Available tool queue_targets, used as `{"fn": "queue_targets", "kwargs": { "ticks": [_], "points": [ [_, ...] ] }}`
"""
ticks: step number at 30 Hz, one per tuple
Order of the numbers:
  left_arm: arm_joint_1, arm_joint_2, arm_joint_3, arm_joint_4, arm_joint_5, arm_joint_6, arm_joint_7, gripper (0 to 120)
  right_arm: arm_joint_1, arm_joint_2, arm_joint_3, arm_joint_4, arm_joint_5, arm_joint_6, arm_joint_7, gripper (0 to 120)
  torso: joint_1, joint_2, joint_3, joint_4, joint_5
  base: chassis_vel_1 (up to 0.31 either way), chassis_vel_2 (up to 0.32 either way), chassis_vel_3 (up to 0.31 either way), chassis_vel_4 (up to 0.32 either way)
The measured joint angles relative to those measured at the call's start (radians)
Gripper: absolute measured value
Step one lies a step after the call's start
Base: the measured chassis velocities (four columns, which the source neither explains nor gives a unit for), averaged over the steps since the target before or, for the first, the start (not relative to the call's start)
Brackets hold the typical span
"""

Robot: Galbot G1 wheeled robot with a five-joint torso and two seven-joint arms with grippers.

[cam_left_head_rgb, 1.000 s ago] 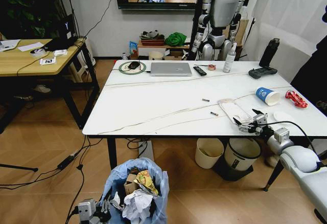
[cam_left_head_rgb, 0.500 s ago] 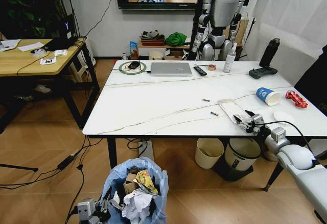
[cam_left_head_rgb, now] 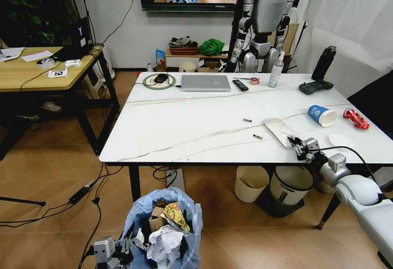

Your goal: Pick up the trash bin and place the trash from the table into it.

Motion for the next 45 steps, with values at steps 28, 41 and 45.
{"fn": "queue_targets", "kwargs": {
  "ticks": [28,41,45],
  "points": [
    [-0.08,0.148,0.041,-0.043,-0.246,0.102,-0.102,0,-0.139,-0.087,-0.154,0.592,0.584,0.098,-0.407,0,0.0,0.0,0.0,0.0003,0.0,0.0,0.0,0.0,0.0],
    [-0.048,0.135,0.002,-0.075,-0.256,0.12,-0.127,0,0.032,-0.093,-0.53,0.59,0.531,0.1,-0.45,0,0.0,0.0,0.0,-0.0002,-0.0001,0.0,0.0,0.0,0.0],
    [-0.032,0.115,-0.005,-0.086,-0.238,0.12,-0.126,0,0.086,-0.069,-0.62,0.571,0.512,0.104,-0.449,0,0.0,0.0,0.0,0.0,0.0002,0.0,0.0,0.0,0.0]
  ]
}}
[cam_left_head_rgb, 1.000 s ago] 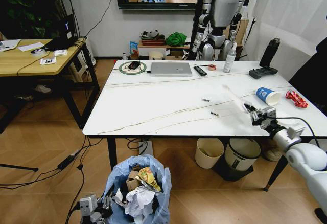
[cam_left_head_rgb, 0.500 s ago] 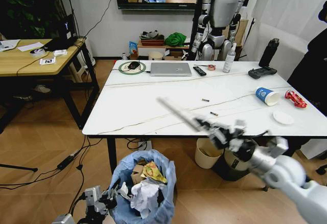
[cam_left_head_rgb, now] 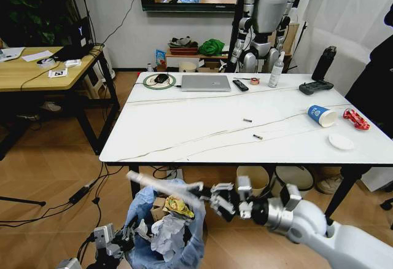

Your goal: Pick up the trash bin and place the trash from the table into it.

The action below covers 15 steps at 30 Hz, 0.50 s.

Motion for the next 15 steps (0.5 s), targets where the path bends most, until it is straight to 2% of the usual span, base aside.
{"fn": "queue_targets", "kwargs": {
  "ticks": [8,15],
  "points": [
    [0.01,-0.019,0.0,-0.002,0.025,-0.002,0.004,0,0.078,0.046,-0.094,-0.03,-0.011,0.001,0.019,0,0.0,0.0,0.0,0.0,-0.0002,0.0,0.0,0.0,0.0],
    [0.012,-0.02,-0.005,-0.001,0.026,-0.002,0.004,0,0.105,0.064,-0.117,-0.06,-0.023,0.006,0.019,0,0.0,0.0,0.0,0.0001,-0.0002,0.0,0.0,0.0,0.0]
  ]
}}
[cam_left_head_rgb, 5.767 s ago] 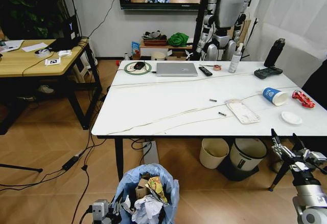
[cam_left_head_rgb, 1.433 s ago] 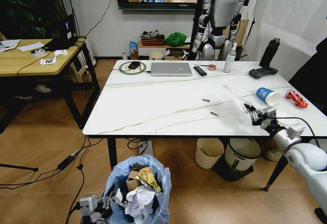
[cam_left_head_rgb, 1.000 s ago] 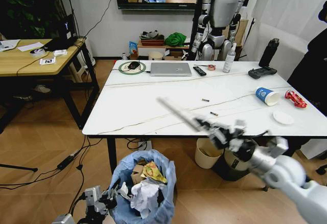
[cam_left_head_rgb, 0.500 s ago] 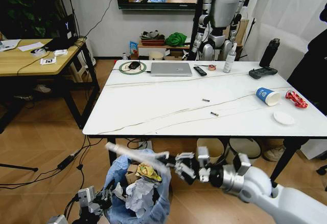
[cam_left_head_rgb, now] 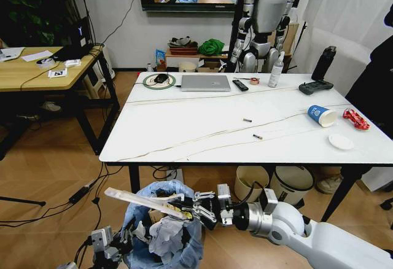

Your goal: Pick up the trash bin and place the trash from the table into it.

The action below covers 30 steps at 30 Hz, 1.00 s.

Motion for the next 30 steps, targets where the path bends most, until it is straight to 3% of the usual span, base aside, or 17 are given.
{"fn": "queue_targets", "kwargs": {
  "ticks": [30],
  "points": [
    [0.002,-0.006,-0.004,-0.008,0.003,-0.001,-0.002,0,-0.186,-0.06,0.07,0.011,-0.049,0.021,-0.01,0,0.0,0.0,0.0,-0.0002,0.0001,0.0,0.0,0.0,0.0]
  ]
}}
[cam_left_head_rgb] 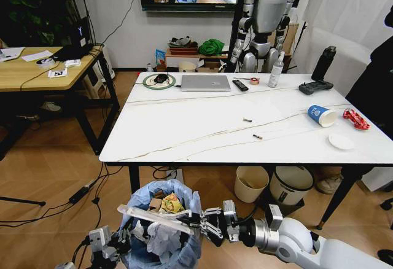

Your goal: Pick up the trash bin and place the trash from the table into it.

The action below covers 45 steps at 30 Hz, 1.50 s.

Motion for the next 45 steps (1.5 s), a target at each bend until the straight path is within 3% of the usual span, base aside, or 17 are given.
{"fn": "queue_targets", "kwargs": {
  "ticks": [14,16,18,22,26,28,31,34,42,45],
  "points": [
    [0.008,-0.01,0.009,-0.002,0.009,0.0,0.0,0,-0.006,-0.003,0.006,-0.004,-0.005,0.006,0.001,50,0.0,0.0,0.0,0.0,0.0,0.0,0.0,0.0,0.0],
    [0.008,-0.01,0.009,-0.002,0.009,0.0,-0.001,0,-0.006,-0.004,0.007,-0.003,-0.005,0.006,0.001,51,0.0,0.0,0.0,0.0,0.0,0.0,0.0,0.0,0.0],
    [0.008,-0.01,0.009,-0.001,0.009,0.0,-0.001,0,-0.009,-0.011,0.017,0.013,-0.004,0.006,0.002,63,0.0,0.0,0.0,0.0,0.0,0.0,0.0,0.0,0.0],
    [0.007,-0.009,0.01,0.004,0.01,0.0,-0.001,0,-0.02,-0.026,0.05,0.059,0.007,0.006,0.009,77,0.0,0.0,0.0,0.0,0.0,0.0,0.0,0.0,0.0],
    [0.003,-0.006,0.013,0.007,0.013,0.0,0.0,0,-0.031,-0.028,0.203,0.155,0.06,-0.004,0.074,94,0.0,0.0,0.0,-0.0001,-0.0003,0.0,0.0,0.0,0.0],
    [0.003,-0.006,0.013,0.007,0.013,0.0,0.001,0,-0.029,-0.023,0.231,0.166,0.072,-0.008,0.098,95,0.0,0.0,0.0,0.0,-0.0004,0.0,0.0,0.0,0.0],
    [0.004,-0.006,0.016,0.007,0.023,-0.001,0.005,0,-0.002,0.01,0.39,0.178,0.114,-0.05,0.263,100,0.0,0.0,0.0,0.0,0.0,0.0,0.0,0.0,0.0],
    [0.007,-0.01,0.02,0.003,0.035,-0.003,0.011,0,0.028,0.027,0.482,0.122,0.13,-0.091,0.37,100,0.0,0.0,0.0,0.0001,0.0,0.0,0.0,0.0,0.0],
    [0.01,-0.011,0.021,-0.006,0.045,-0.007,0.018,0,0.088,0.019,0.556,-0.102,0.072,-0.122,0.426,100,0.0,0.0,0.0,0.0,-0.0003,0.0,0.0,0.0,0.0],
    [0.008,-0.004,0.022,-0.006,0.045,-0.007,0.019,0,0.11,0.021,0.555,-0.202,0.046,-0.202,0.389,100,0.0,0.0,0.0,0.0,-0.0002,0.0,0.0,0.0,0.0]
  ]
}}
